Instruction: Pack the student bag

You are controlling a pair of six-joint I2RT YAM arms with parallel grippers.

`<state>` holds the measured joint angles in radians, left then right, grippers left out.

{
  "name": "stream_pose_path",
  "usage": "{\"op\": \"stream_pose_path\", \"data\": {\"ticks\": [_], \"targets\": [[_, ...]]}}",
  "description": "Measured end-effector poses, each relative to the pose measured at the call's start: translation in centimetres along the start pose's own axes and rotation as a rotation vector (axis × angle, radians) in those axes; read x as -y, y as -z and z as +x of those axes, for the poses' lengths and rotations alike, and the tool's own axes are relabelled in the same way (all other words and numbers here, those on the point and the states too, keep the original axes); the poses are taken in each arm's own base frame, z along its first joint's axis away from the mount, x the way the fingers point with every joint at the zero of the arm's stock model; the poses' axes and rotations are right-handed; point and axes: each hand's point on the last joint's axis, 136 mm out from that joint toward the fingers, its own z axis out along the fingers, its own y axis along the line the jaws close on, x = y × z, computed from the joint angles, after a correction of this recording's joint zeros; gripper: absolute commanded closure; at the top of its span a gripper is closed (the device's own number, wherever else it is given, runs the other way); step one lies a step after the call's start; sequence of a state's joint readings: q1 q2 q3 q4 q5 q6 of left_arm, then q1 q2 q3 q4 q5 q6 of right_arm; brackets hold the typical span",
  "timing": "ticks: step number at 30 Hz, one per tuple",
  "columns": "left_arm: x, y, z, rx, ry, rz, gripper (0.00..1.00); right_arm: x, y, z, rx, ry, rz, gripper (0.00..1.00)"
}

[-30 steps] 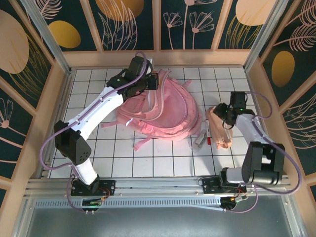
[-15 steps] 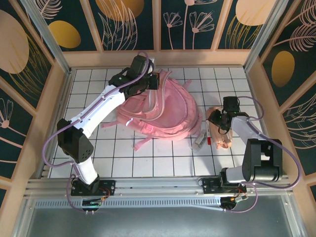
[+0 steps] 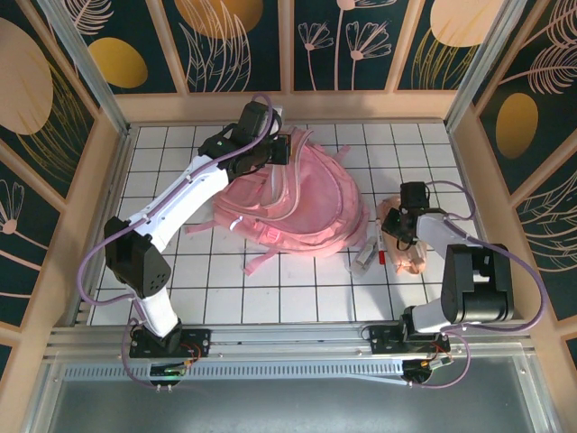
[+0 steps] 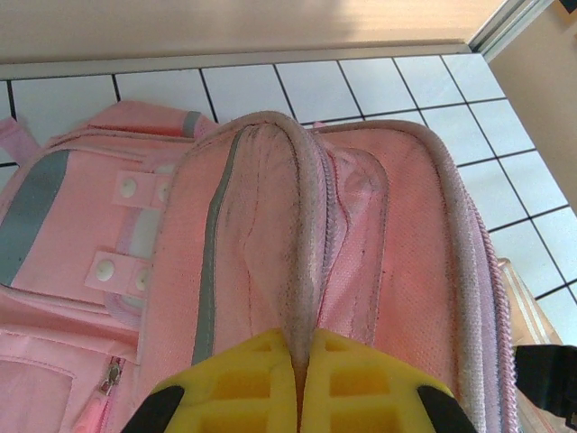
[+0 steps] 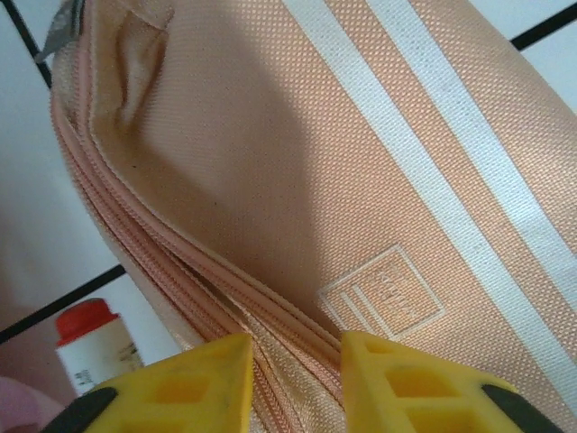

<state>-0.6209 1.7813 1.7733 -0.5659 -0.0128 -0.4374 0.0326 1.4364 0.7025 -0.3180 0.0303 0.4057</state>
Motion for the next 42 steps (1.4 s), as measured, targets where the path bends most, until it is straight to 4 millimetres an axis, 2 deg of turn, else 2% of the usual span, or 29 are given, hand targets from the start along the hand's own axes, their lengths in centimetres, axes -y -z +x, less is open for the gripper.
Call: {"op": "stream_pose_path", "data": {"ticks": [10,14,18,19,21,22,23,31,35,39,42], "targets": [[0.0,0.0,0.1,-0.005,0.000,-0.002,1.00,1.7,1.0,-0.9,0.078,-0.064,0.036,1.00],[0.0,0.0,0.1,-0.005,0.000,-0.002,1.00,2.8,1.3,-1.0,0.101,-0.095,0.053,1.00],[0.0,0.0,0.1,-0.005,0.000,-0.002,1.00,3.0,1.6,-1.5,0.118,-0.104,0.056,1.00],[0.0,0.0,0.1,-0.005,0.000,-0.002,1.00,3.0,1.7,-1.5,0.121,-0.104,0.054,0.93],[0.0,0.0,0.1,-0.005,0.000,-0.002,1.00,2.9,1.9,-1.6,0.126,-0.104,0.051,0.64],[0.0,0.0,0.1,-0.005,0.000,-0.002,1.00,2.9,1.9,-1.7,0.125,-0.102,0.051,0.55],[0.0,0.0,0.1,-0.005,0.000,-0.002,1.00,2.8,2.1,-1.8,0.125,-0.101,0.049,0.52],[0.0,0.0,0.1,-0.005,0.000,-0.002,1.00,1.7,3.0,-3.3,0.126,-0.053,0.028,0.42],[0.0,0.0,0.1,-0.005,0.000,-0.002,1.00,0.8,2.6,-2.8,0.086,-0.021,-0.016,0.39],[0.0,0.0,0.1,-0.005,0.000,-0.002,1.00,0.3,2.5,-2.4,0.065,0.003,-0.045,0.30],[0.0,0.0,0.1,-0.005,0.000,-0.002,1.00,0.2,2.2,-2.1,0.047,0.012,-0.051,0.30]]}}
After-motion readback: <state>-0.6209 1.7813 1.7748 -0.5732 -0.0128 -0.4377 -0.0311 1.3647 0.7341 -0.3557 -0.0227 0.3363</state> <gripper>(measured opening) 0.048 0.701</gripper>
